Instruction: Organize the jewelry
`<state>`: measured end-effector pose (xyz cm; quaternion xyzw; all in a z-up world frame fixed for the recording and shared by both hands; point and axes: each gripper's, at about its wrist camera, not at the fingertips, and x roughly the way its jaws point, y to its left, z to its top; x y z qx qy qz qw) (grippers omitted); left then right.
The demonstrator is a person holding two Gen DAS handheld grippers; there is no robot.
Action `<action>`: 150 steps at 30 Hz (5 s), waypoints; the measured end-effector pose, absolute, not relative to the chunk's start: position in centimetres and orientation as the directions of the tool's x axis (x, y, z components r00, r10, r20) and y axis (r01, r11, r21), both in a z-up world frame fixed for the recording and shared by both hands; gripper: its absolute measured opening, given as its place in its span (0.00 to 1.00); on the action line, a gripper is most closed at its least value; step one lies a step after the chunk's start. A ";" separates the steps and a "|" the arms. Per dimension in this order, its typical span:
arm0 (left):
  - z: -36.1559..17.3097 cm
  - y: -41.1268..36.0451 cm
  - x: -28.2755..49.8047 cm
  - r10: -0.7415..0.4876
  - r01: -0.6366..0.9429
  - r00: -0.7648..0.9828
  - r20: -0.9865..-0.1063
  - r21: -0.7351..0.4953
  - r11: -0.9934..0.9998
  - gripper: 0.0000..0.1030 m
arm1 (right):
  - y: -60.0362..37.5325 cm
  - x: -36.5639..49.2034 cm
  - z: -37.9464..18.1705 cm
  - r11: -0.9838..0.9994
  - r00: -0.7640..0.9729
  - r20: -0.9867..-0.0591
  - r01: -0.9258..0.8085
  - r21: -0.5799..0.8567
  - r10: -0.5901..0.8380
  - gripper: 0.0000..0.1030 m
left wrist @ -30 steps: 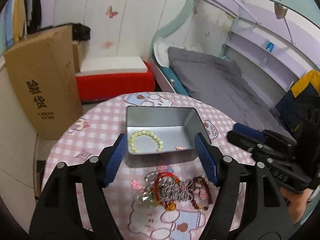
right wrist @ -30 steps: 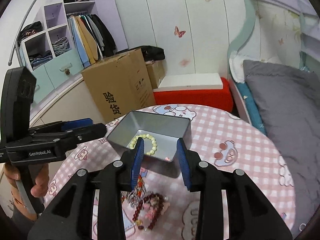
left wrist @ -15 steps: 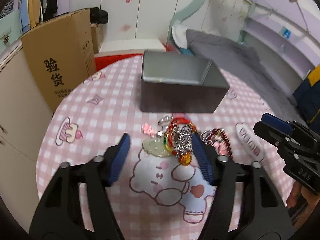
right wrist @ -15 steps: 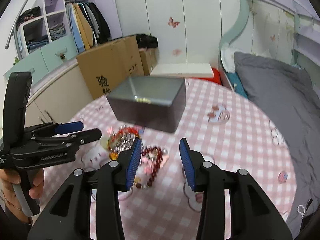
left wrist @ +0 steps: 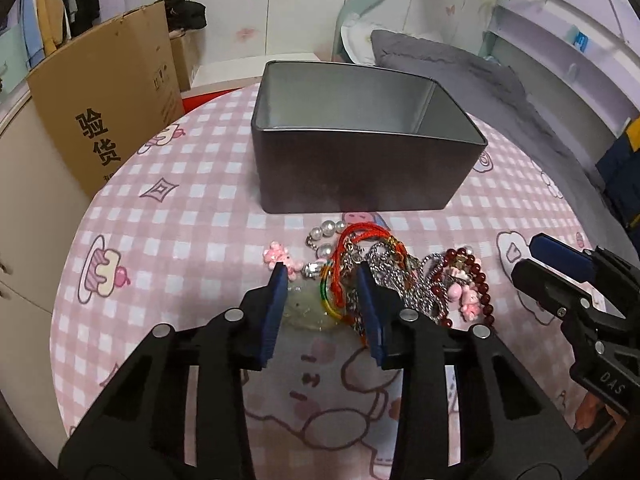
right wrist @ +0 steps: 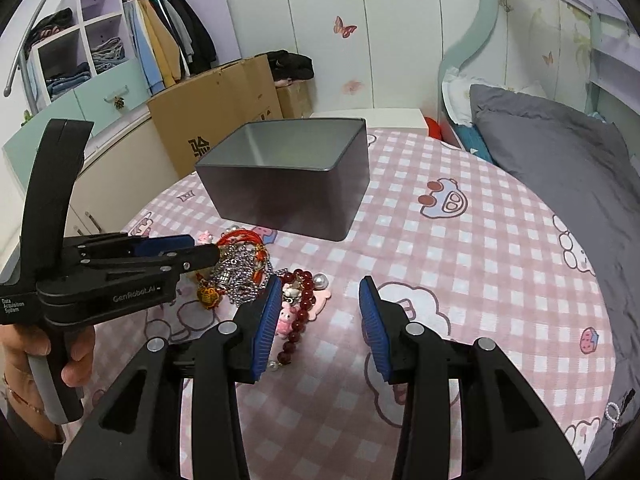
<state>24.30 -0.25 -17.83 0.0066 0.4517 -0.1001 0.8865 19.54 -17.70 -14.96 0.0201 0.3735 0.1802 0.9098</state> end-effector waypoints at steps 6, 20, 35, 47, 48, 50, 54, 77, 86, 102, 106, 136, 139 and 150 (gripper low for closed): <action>-18.0 -1.3 24.6 -0.154 0.223 0.572 -0.805 -0.028 0.974 0.15 | -18.0 19.9 -15.4 0.934 0.649 -0.679 -0.309 0.179 0.345 0.37; -14.6 1.0 22.1 -0.291 0.240 0.620 -0.728 -0.177 0.955 0.04 | -17.6 19.4 -15.9 0.932 0.624 -0.701 -0.318 0.177 0.346 0.37; -11.4 4.5 19.8 -0.435 0.288 0.634 -0.639 -0.327 0.900 0.04 | -14.1 18.9 -14.3 0.892 0.603 -0.681 -0.417 0.174 0.414 0.37; -11.2 5.7 19.1 -0.452 0.296 0.631 -0.631 -0.343 0.891 0.04 | -7.0 20.0 -16.1 0.812 0.526 -0.742 -0.583 0.042 0.415 0.37; -11.2 5.6 19.2 -0.452 0.296 0.630 -0.631 -0.342 0.892 0.04 | -6.7 20.1 -16.3 0.809 0.522 -0.746 -0.587 0.037 0.413 0.37; -11.2 5.7 19.2 -0.455 0.297 0.628 -0.631 -0.345 0.890 0.04 | -6.0 20.5 -16.5 0.798 0.516 -0.749 -0.602 0.027 0.415 0.29; -11.3 5.8 19.2 -0.454 0.293 0.630 -0.630 -0.348 0.890 0.04 | -5.9 21.2 -16.4 0.802 0.517 -0.737 -0.595 0.054 0.434 0.04; -8.5 4.9 19.3 -0.487 0.326 0.662 -0.569 -0.367 0.871 0.04 | -12.3 17.7 -3.9 0.852 0.712 -0.510 -0.518 0.082 0.482 0.01; -5.7 5.1 19.2 -0.475 0.346 0.698 -0.535 -0.329 0.879 0.04 | -13.3 17.3 -1.3 0.857 0.755 -0.449 -0.513 0.048 0.477 0.01; -0.1 4.4 22.0 -0.513 0.400 0.711 -0.481 -0.323 0.857 0.04 | -13.3 18.2 7.7 0.847 0.817 -0.313 -0.527 -0.065 0.484 0.01; 2.3 3.7 23.4 -0.528 0.431 0.715 -0.459 -0.305 0.849 0.04 | -13.4 19.7 9.2 0.852 0.829 -0.293 -0.518 -0.079 0.476 0.01; -12.4 0.3 33.6 -0.423 0.325 0.485 -0.765 -0.291 0.900 0.05 | -14.3 28.8 -7.0 0.874 0.650 -0.614 -0.461 0.151 0.449 0.05; -12.3 0.3 33.5 -0.425 0.328 0.481 -0.767 -0.293 0.898 0.05 | -14.8 28.5 -6.6 0.875 0.654 -0.605 -0.454 0.166 0.454 0.08; -11.6 -0.2 32.3 -0.332 0.295 0.519 -0.788 -0.199 0.934 0.05 | -16.7 25.0 -5.6 0.887 0.686 -0.574 -0.422 0.188 0.448 0.23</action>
